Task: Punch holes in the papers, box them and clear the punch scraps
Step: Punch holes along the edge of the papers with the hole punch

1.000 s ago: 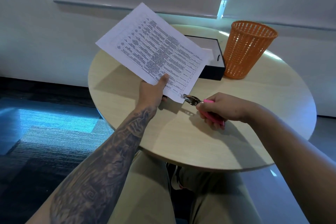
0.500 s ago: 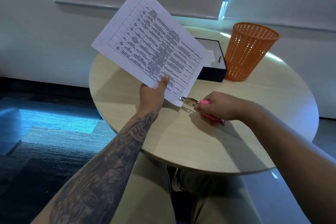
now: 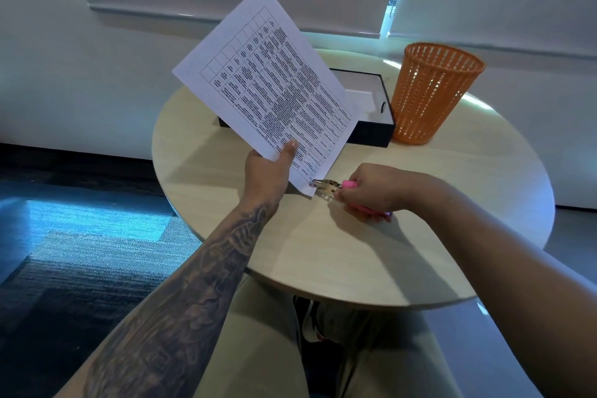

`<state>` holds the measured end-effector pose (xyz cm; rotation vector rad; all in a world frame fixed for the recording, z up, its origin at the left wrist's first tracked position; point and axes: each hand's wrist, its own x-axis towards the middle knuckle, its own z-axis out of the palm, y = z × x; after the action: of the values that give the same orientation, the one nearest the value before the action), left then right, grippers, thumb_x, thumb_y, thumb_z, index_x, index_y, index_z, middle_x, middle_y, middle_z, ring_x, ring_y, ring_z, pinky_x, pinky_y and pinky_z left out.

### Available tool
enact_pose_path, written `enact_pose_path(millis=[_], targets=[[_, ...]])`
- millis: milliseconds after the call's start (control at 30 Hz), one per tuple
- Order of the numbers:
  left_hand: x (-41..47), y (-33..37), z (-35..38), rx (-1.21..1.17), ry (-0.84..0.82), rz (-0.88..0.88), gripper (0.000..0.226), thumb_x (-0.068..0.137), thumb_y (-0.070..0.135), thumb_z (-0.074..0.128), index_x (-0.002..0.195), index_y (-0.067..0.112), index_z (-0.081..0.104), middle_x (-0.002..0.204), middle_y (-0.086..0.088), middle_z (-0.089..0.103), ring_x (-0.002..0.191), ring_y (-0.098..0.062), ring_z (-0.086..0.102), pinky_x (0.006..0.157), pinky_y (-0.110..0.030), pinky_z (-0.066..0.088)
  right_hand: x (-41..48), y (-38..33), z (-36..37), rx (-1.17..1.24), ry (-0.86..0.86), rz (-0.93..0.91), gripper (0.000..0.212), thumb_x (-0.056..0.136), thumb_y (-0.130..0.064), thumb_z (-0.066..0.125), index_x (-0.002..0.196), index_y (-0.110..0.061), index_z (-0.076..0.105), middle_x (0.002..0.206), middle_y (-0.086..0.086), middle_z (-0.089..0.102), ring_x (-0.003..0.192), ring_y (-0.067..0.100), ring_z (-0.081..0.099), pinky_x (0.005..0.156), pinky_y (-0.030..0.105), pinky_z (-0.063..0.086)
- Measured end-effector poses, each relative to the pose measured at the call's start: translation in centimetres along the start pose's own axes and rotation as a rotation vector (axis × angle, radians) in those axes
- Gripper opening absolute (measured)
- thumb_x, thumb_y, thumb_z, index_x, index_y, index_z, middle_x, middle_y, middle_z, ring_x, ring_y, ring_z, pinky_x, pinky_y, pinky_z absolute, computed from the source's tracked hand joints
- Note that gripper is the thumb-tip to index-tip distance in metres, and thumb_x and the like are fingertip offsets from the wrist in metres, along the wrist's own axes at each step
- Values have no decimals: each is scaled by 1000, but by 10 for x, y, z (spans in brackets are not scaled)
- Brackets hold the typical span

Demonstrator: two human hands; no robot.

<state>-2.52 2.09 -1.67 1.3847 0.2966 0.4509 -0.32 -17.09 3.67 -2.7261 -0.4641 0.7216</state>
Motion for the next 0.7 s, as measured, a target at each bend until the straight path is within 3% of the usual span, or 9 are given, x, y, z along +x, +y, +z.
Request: enact_pose_path(millis=[133,333,433,600,700], targets=[[-1,-2,1,2,-3,0,10,89,21,77,92,25,69,88,12,75,77,-1,73,64,-18,57,0,-1,-1,-4,-18,18,59,98,-43,47,85,9,71,81,28,74,51,27,61,46,26,49],[-2,-2,0,26,-20,14,7,91,21,75,92,26,69,90,12,75,79,-2,74,67,-20,59,0,-5,-1,-18,-31,43,53,97,-41,50,86,7,71,67,16,68,51,26,57,41,23,46],[-2,-3,1,25,-27,18,9,91,21,74,99,23,70,94,11,76,84,-4,74,72,-23,61,-1,-6,-1,-29,-33,47,45,97,-40,50,78,-4,69,66,13,67,51,26,57,41,22,46],[-4,0,0,-2,-13,28,16,92,24,74,107,20,69,96,11,74,87,-4,73,73,-23,60,-10,-7,-9,49,-59,30,45,98,-36,51,74,-2,67,62,17,69,47,28,59,53,32,58],[-4,4,-1,-37,28,24,16,91,25,74,106,24,67,94,14,72,86,-1,71,69,-16,57,-15,2,-11,111,-35,9,42,99,-38,53,86,-1,67,82,27,75,58,30,64,60,41,60]])
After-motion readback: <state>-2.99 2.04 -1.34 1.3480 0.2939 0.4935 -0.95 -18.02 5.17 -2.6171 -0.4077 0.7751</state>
